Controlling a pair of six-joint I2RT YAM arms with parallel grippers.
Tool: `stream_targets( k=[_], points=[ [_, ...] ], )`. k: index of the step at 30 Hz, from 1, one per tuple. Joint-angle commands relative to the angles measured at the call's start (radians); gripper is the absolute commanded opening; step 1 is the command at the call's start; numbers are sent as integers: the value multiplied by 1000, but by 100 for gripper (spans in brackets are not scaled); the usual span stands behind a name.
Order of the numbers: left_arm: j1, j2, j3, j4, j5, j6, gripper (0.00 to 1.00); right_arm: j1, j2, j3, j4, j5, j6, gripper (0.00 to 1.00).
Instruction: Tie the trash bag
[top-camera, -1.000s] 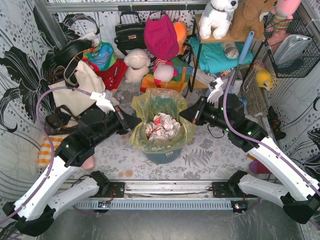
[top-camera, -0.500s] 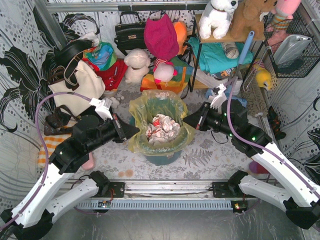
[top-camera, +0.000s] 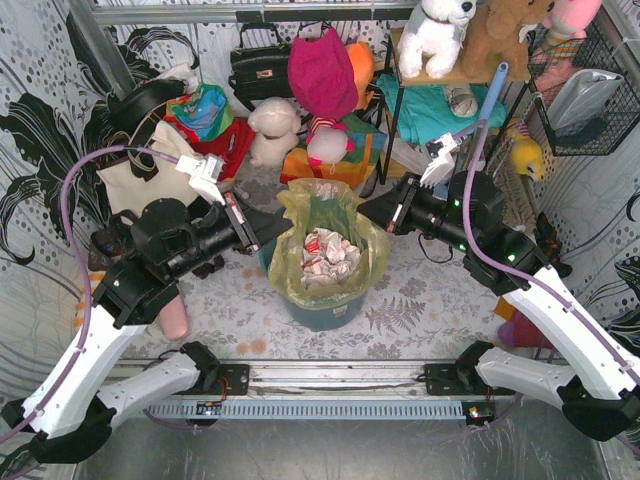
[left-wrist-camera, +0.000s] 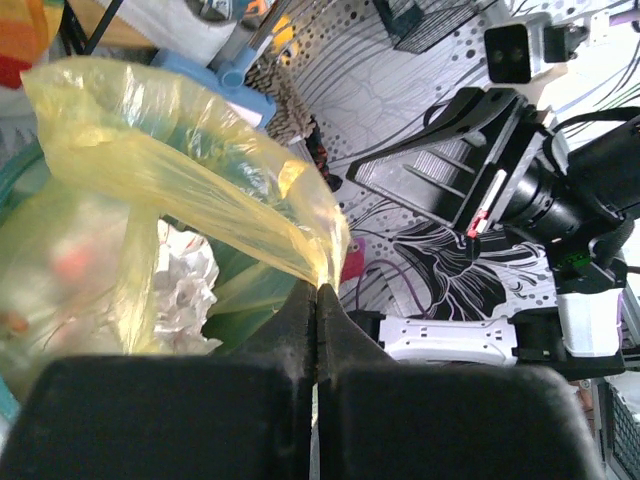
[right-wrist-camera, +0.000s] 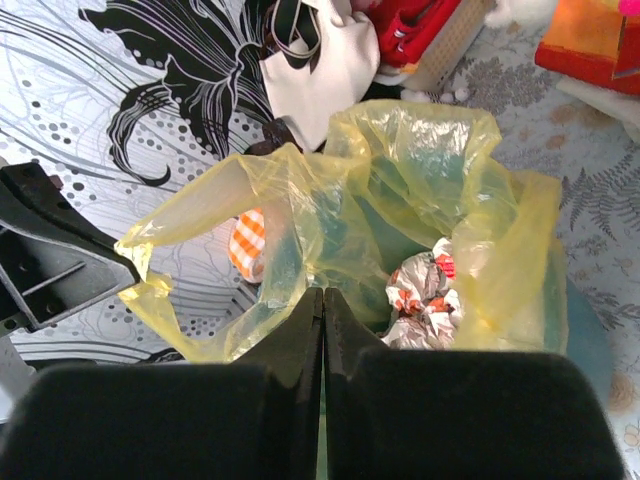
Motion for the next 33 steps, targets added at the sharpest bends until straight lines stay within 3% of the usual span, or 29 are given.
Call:
stream_targets(
  k=[1, 6, 11, 16, 24, 33],
  points=[
    [6, 31, 75, 73, -32, 37, 0, -3, 4, 60, 22, 28, -41, 0],
    [6, 75, 109, 84, -74, 51, 0, -3, 9, 103, 4, 69, -55, 0],
    [5, 102, 107, 17, -220, 79, 0, -3, 23, 129, -114, 176, -52, 2],
    [5, 124, 84, 23, -218, 93, 0, -3, -5, 88, -240, 203, -30, 39],
    [5, 129, 39, 53, -188, 87, 0, -3, -15, 25, -325, 158, -18, 55],
    [5, 100, 1, 70, -183, 70, 0, -3, 31, -1, -265, 156, -27, 43]
  ],
)
